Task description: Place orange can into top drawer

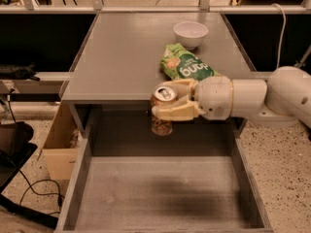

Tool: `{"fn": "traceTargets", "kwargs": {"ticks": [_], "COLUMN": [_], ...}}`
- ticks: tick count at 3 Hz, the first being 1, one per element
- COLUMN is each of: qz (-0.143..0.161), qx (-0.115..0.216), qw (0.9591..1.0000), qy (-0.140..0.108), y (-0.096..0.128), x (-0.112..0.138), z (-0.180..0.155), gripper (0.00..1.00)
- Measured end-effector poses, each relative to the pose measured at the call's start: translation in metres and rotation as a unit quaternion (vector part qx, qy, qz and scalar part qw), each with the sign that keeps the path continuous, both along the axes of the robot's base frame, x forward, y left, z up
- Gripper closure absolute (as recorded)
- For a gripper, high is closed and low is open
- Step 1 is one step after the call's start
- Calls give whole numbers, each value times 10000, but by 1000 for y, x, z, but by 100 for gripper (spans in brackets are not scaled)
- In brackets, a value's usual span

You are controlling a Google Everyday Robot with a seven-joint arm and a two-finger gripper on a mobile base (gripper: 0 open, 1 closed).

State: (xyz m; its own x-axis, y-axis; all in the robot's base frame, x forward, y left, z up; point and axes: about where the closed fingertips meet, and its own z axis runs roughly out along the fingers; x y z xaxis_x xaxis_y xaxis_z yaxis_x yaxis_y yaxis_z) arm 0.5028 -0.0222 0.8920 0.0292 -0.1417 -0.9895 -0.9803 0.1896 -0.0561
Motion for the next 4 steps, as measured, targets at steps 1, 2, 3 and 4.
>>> {"fn": "traceTargets", "kwargs": {"ticks": [1, 2, 3, 4], "qz": [186, 482, 656, 664], "qx": [52, 27, -194, -348], "qw": [9998, 9988, 9977, 9972], "qy": [52, 93, 23, 2], "y": [37, 75, 100, 101], "x": [-36, -54, -48, -44], "z": [-46, -104, -163, -192], "gripper": [100, 100, 100, 100]}}
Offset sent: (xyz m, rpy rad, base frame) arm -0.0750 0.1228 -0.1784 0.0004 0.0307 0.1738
